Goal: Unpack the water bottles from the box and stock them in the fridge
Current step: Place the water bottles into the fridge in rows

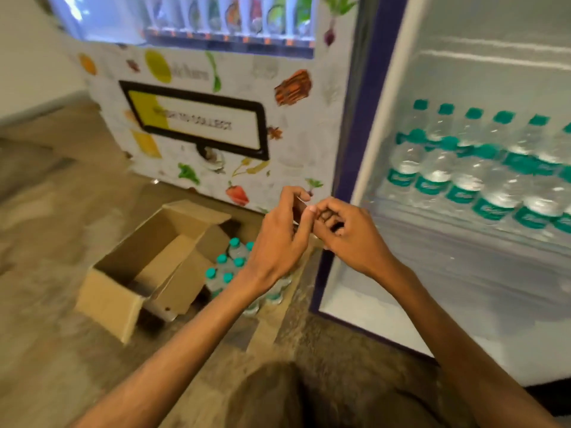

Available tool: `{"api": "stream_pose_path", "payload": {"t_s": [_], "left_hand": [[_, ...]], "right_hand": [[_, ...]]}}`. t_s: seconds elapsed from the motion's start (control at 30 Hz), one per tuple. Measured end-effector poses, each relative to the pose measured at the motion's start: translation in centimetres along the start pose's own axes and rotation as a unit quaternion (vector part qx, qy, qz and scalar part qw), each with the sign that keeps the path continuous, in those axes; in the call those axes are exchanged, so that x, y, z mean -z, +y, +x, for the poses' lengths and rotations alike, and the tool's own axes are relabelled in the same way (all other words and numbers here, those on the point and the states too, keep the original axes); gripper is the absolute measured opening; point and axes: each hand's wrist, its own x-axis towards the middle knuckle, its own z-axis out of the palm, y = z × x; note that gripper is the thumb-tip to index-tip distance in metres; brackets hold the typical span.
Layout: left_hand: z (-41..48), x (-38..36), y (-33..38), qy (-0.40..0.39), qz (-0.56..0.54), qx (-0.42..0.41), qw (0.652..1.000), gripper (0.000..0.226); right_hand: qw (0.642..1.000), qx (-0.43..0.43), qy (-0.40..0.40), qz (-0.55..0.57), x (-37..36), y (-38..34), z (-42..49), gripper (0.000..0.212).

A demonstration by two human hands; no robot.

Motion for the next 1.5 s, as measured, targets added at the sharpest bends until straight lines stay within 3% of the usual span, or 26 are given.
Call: {"api": "stream_pose_path", "payload": {"t_s": [0.27,0.33,0.43,0.63,0.77,1.0,1.17,1.3,1.5], "left_hand": [[-6.6,5.7,-14.2,-0.030,0.113,0.191,0.975,0.013],[-8.5,6.2,-17.3,-0.065,0.128,0.234,0.962,0.009],[-10.8,5.8,-21.3,-0.169,0.164,0.290,0.928,0.028],[-12.0,1.9,-25.1,-0.336,0.236,0.305,0.860,0.061],[-12.1,0.1,-26.2,-0.386,0.288,0.278,0.831,0.060],[-13.7,0.2,-26.8,-0.377,0.330,0.208,0.840,0.050],[-14.6,0.9,-25.7,-0.367,0.305,0.257,0.840,0.027],[-14.2,1.2,-23.7,-0.307,0.232,0.312,0.868,0.024],[-12.5,1.3,-17.2,-0.275,0.195,0.251,0.907,0.026]], "right_hand": [[0.975,-0.101,-0.180,-0.087,-14.0,6.5,4.3,0.019],[0.957,-0.119,-0.222,-0.143,-16.7,8.9,4.8,0.026],[0.923,-0.168,-0.266,-0.221,-19.5,12.5,4.7,0.038],[0.873,-0.242,-0.316,-0.282,-22.2,16.9,3.6,0.062],[0.868,-0.248,-0.305,-0.303,-23.5,17.5,3.1,0.058],[0.878,-0.218,-0.293,-0.310,-23.5,17.3,1.6,0.037],[0.891,-0.235,-0.272,-0.279,-21.8,16.5,0.0,0.035],[0.900,-0.233,-0.242,-0.276,-19.4,14.7,-1.0,0.038],[0.910,-0.225,-0.205,-0.279,-13.9,9.9,-2.6,0.040]]}}
